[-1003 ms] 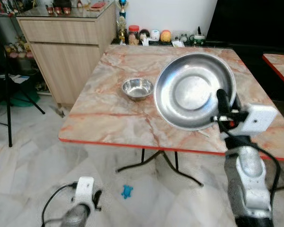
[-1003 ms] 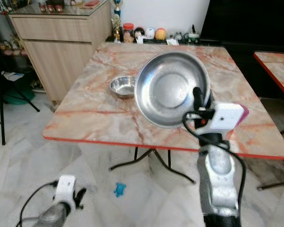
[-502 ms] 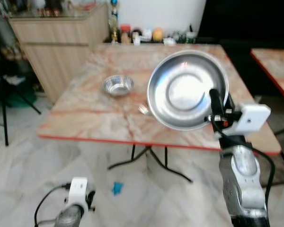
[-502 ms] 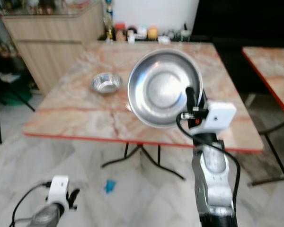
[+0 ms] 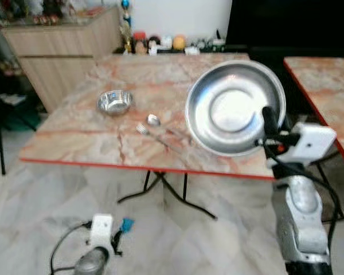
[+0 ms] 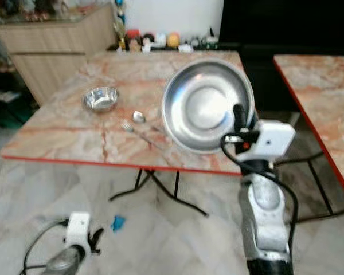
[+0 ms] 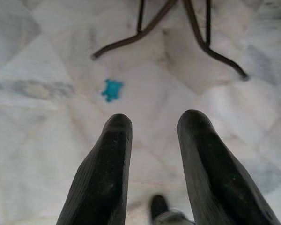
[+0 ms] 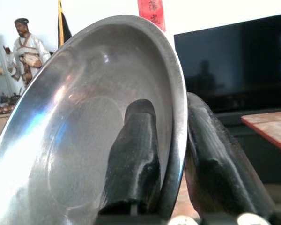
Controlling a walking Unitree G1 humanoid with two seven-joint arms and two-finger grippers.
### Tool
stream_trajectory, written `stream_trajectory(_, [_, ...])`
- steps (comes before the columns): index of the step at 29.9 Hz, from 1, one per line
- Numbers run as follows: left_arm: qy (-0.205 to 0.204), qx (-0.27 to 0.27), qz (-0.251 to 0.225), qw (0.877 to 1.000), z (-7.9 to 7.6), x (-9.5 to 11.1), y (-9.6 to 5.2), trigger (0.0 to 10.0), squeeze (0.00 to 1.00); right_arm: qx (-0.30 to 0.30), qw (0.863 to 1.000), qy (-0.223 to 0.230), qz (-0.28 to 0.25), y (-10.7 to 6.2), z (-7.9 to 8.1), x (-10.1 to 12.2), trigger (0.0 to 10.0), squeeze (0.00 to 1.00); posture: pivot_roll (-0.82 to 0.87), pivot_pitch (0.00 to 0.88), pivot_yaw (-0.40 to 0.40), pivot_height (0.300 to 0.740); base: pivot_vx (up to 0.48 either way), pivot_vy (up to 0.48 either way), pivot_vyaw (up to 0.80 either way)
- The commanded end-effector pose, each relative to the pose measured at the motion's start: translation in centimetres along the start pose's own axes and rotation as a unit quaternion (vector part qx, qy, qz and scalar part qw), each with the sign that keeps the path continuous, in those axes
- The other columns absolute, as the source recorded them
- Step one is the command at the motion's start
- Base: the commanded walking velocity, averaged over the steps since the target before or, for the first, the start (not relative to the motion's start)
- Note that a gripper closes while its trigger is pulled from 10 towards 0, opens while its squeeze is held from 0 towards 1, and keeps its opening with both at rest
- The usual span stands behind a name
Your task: Setting the table
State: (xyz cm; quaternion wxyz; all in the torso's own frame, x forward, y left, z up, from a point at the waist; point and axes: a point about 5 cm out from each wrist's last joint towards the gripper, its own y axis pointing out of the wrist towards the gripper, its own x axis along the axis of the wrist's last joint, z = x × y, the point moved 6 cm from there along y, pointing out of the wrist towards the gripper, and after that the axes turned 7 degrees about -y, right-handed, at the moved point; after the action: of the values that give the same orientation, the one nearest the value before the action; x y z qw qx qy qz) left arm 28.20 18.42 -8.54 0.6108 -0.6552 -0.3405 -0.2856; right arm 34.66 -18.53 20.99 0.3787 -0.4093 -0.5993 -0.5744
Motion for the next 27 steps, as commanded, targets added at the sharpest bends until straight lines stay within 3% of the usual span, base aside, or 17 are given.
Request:
stream_trajectory(1, [0.002,0.009,0.004,1.000,0.93,-0.19,-0.18,10.0,0.00,0.008,1.000,0.007,-0.016,0.31,0.80,0.90,10.0,0.00,-0.01,0.000,0.013,0.736,0.000,-0.289,0.00])
stream_trajectory(27, [0.000,0.016,0.010,1.000,1.72,-0.92,-0.58,10.0,0.00,-0.005,1.000,0.015,-0.006,0.08,0.68,0.36,10.0,0.00,0.00,0.000,0.012,0.736,0.000,-0.339,0.00])
